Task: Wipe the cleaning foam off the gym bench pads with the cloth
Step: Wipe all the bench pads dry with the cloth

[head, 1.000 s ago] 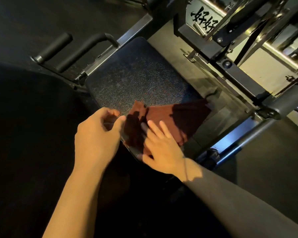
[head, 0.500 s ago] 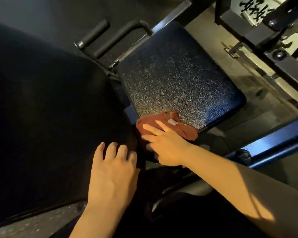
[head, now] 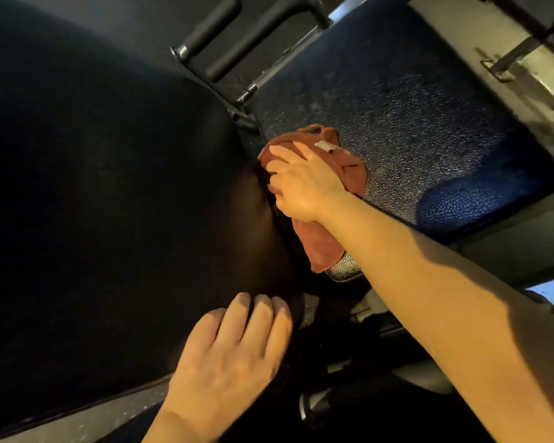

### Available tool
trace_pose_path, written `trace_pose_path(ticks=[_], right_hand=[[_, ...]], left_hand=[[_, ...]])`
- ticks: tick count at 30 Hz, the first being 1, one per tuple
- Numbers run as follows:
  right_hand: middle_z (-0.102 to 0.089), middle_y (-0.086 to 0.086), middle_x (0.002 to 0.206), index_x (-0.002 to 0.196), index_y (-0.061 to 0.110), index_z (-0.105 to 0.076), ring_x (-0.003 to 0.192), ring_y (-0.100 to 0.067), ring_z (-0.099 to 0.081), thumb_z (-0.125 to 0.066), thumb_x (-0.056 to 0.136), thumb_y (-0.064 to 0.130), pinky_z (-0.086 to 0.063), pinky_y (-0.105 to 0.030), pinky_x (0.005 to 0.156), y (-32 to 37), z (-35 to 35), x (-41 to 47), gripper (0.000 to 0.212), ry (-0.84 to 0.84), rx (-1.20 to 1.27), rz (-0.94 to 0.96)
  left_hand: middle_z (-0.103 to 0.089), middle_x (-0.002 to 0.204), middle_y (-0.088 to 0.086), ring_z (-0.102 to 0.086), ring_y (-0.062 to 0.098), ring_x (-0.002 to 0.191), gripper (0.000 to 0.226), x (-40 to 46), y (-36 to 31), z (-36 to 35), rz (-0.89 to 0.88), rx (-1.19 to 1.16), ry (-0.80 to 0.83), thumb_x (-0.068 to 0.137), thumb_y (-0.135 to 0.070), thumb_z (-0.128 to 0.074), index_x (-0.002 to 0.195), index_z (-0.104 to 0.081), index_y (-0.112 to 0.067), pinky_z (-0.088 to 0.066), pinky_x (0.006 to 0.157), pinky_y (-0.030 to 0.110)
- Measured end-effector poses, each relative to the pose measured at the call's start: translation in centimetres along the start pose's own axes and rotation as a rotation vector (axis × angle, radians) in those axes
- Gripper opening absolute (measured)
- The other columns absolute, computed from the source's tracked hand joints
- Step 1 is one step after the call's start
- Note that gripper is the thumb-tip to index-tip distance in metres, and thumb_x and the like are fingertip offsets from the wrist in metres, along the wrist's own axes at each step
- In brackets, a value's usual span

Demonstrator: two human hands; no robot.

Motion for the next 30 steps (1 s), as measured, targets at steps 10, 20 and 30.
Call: trace_pose_path(ticks=[10,20,30], right_hand=[[-0.062,0.001,0.08,0.069,0.018,-0.064,0.108,-0.026,-0.053,-0.064,0.059,0.033,-0.033,-0.039,0.104,6.1,-1.5,-13.1,0.017,0.054,0.144,0.299],[-0.066,-0.001,0.11,0.096,0.014,-0.074,0.132,-0.023,-0.041,-0.049,0.079,0.039,-0.023,-0.049,0.113,1.1,0.1,-2.2,0.039,-0.014,0.034,0.124],[-0.031,-0.001,0.155,0.127,0.024,-0.06,0.147,-0.027,-0.014,-0.048,0.088,0.036,-0.011,-0.049,0.116,2.5,-0.9,-8.3,0.043,0.062,0.057,0.085]], left_hand=[[-0.068,0.077,0.002,-0.064,0.021,0.069,0.022,1.1,0.6,2.1,0.139,-0.137,-0.159,0.085,-0.018,-0.066,0.105,-0.059,-0.013,-0.027,0.061,0.03],[-0.064,0.07,0.001,-0.064,0.019,0.063,0.009,1.5,0.5,1.1,0.171,-0.027,-0.107,0.081,-0.02,-0.072,0.089,-0.07,-0.016,-0.029,0.059,0.03],[-0.065,0.07,0.003,-0.056,0.022,0.067,0.008,1.9,1.3,1.8,0.289,-0.044,-0.174,0.085,-0.021,-0.066,0.088,-0.072,-0.016,-0.025,0.058,0.032]])
Point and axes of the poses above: each hand's wrist, its own x-axis towards the middle knuckle, its own z-axis out of the back of the hand, y = z × x, the point moved 9 cm from there along x, towards the middle knuckle
